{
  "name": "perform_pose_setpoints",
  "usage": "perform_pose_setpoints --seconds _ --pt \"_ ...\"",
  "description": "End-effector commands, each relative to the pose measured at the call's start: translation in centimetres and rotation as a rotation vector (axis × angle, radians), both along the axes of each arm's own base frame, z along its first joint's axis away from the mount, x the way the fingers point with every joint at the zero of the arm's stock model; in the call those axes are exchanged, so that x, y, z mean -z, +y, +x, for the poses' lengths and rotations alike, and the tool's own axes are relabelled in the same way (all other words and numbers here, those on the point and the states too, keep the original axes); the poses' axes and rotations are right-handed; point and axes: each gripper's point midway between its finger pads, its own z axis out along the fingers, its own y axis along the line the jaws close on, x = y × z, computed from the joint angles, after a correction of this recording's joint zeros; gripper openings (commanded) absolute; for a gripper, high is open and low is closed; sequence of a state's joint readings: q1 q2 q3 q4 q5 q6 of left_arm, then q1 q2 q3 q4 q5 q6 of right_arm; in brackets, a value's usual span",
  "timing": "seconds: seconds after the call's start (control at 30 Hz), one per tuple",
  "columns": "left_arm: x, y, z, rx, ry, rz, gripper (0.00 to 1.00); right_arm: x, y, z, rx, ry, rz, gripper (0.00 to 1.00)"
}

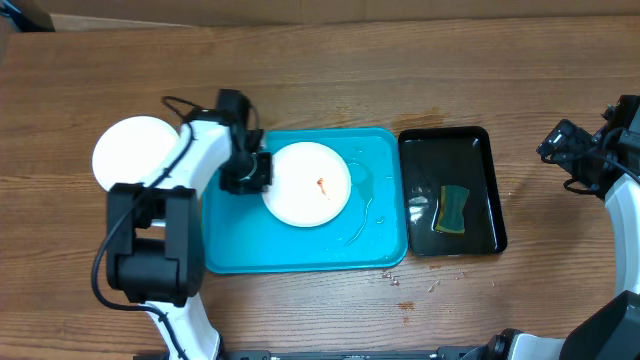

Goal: Clean dirty plates on tray and stack at the side
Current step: 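Move the left gripper to the remaining white plate and grip its rim, then grasp the sponge and dip it in the black tray water with the right gripper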

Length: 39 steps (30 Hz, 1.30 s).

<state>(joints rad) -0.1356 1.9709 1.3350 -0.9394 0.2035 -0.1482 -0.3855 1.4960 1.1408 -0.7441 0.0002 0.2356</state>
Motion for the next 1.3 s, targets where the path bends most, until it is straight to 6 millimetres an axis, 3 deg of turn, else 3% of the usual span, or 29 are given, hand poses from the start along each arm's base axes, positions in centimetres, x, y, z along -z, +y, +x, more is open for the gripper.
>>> perform_pose_setpoints --seconds 0.0,0.03,0.13,0.3,0.43,0.83,1.07,1.13,1.27 --pt "0.4 -0.4 0.0 -0.038 0.003 0.059 0.43 -0.9 -0.3 0.3 0.011 -0.026 -0.013 1.0" --pt "0.5 -0.5 0.1 -0.042 -0.001 0.063 0.54 -0.9 -0.3 0.3 0.011 -0.026 -0.013 1.0" --pt "0.5 -0.6 0.6 -0.045 -0.02 0.057 0.59 -0.9 -0.3 0.3 0.011 -0.026 -0.013 1.0" --pt "0.5 -0.5 0.7 -0.037 -0.025 0.062 0.22 -0.9 -0.3 0.3 0.011 -0.026 -0.013 1.0" --pt "0.6 0.2 0.9 -0.034 -0.037 0.104 0.13 -0.9 -0.3 0.3 0.011 -0.026 -0.013 1.0" --pt "0.6 0.7 1.6 -0.036 -0.069 0.137 0.09 -1.0 -0.3 0.3 0.012 -0.03 -0.014 1.0" --pt "0.6 1.8 1.8 -0.04 -0.081 0.194 0.04 -2.1 -0.8 1.9 0.008 -0.109 -0.039 1.0" --pt "0.6 1.7 1.8 -0.039 -0.082 0.194 0.04 -2.0 1.1 2.2 -0.053 -0.127 0.056 1.0" --pt "0.8 1.7 1.6 -0.038 -0.076 0.194 0.04 -2.5 9.0 1.1 -0.307 -0.152 0.425 1.0"
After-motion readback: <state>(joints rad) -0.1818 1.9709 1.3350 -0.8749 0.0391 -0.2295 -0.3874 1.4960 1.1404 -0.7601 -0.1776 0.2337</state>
